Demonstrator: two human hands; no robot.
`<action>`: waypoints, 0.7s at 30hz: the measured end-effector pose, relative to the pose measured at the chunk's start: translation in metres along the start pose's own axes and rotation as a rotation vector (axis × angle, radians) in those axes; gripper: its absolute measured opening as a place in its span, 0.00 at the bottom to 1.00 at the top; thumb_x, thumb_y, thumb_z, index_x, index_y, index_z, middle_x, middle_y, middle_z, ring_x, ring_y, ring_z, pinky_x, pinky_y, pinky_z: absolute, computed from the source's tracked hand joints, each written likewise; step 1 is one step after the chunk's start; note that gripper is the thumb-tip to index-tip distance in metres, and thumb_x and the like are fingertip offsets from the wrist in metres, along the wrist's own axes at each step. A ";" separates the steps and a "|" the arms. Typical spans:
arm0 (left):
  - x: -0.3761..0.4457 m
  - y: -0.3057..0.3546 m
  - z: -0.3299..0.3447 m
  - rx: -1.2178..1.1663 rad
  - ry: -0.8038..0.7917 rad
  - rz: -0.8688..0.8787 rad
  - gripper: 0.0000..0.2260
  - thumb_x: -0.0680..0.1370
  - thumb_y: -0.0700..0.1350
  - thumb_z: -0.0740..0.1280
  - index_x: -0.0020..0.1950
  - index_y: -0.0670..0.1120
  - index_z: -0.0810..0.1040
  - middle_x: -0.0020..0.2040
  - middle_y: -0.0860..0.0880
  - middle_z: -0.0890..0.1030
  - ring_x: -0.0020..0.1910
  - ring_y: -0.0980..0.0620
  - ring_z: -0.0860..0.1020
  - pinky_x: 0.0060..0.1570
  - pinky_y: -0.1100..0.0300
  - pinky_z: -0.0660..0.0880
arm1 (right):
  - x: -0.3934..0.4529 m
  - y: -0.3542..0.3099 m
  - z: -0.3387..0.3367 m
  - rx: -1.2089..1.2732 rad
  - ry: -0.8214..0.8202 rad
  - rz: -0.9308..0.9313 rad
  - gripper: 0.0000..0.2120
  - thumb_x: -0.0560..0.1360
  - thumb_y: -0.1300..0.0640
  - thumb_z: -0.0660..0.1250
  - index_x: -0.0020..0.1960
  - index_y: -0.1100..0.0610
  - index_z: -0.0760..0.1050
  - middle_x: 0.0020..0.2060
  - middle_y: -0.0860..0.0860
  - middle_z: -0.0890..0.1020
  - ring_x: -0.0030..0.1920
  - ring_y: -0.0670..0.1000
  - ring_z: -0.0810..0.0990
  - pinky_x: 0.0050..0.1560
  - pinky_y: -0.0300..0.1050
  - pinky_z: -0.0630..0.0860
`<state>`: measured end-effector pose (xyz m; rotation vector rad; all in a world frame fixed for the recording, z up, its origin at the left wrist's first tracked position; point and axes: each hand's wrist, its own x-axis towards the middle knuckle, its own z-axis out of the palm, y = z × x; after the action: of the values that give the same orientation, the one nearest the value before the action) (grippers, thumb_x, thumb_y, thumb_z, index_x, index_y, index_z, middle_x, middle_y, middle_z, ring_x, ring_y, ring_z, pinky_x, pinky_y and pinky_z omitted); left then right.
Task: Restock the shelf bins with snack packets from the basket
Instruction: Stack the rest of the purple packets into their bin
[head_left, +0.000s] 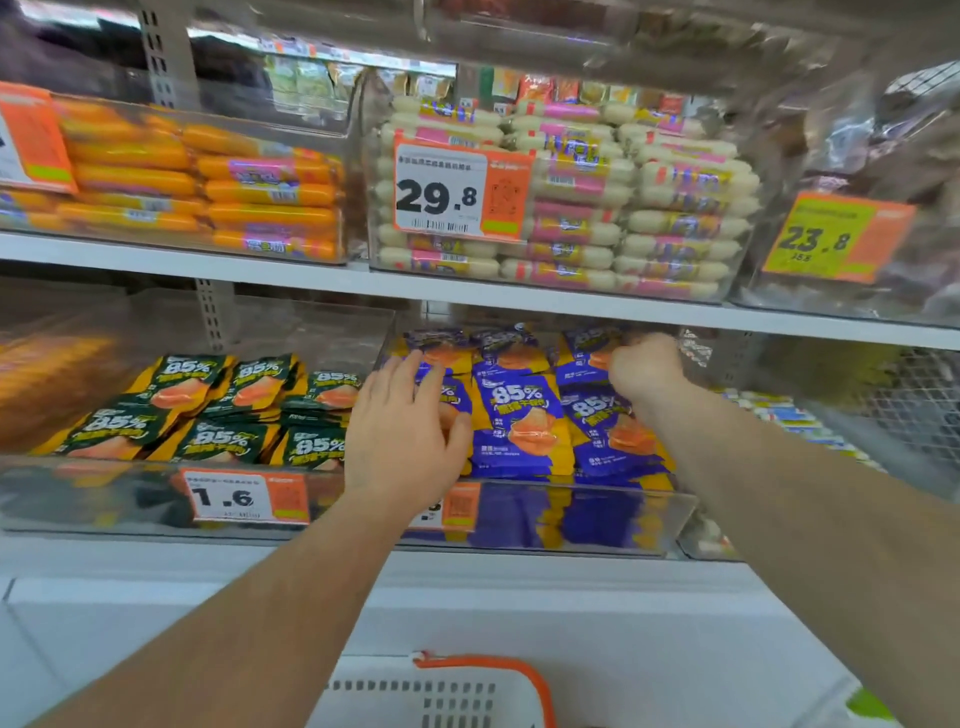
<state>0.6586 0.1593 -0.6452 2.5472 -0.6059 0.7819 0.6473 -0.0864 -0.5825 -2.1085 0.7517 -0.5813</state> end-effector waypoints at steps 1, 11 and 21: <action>-0.001 -0.001 0.001 -0.010 0.011 -0.007 0.29 0.76 0.57 0.52 0.66 0.41 0.76 0.67 0.38 0.75 0.67 0.38 0.72 0.65 0.42 0.70 | 0.001 -0.005 0.000 -0.187 -0.060 0.014 0.10 0.80 0.66 0.56 0.50 0.56 0.74 0.45 0.50 0.76 0.53 0.57 0.77 0.46 0.43 0.71; -0.002 -0.002 0.009 -0.028 0.088 -0.022 0.27 0.75 0.56 0.55 0.65 0.41 0.77 0.66 0.39 0.76 0.64 0.38 0.74 0.64 0.43 0.71 | 0.040 -0.006 0.024 -0.705 -0.229 -0.064 0.16 0.81 0.62 0.53 0.65 0.65 0.73 0.65 0.61 0.74 0.64 0.59 0.74 0.59 0.48 0.71; -0.002 -0.001 0.008 -0.015 0.075 -0.040 0.29 0.74 0.58 0.52 0.67 0.44 0.75 0.69 0.41 0.74 0.67 0.40 0.72 0.67 0.44 0.67 | 0.039 -0.008 0.027 -0.883 -0.237 -0.117 0.18 0.83 0.58 0.55 0.69 0.63 0.71 0.67 0.62 0.73 0.67 0.61 0.71 0.67 0.54 0.68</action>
<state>0.6606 0.1566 -0.6531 2.4964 -0.5326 0.8511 0.6945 -0.0941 -0.5863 -2.9734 0.8385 -0.0213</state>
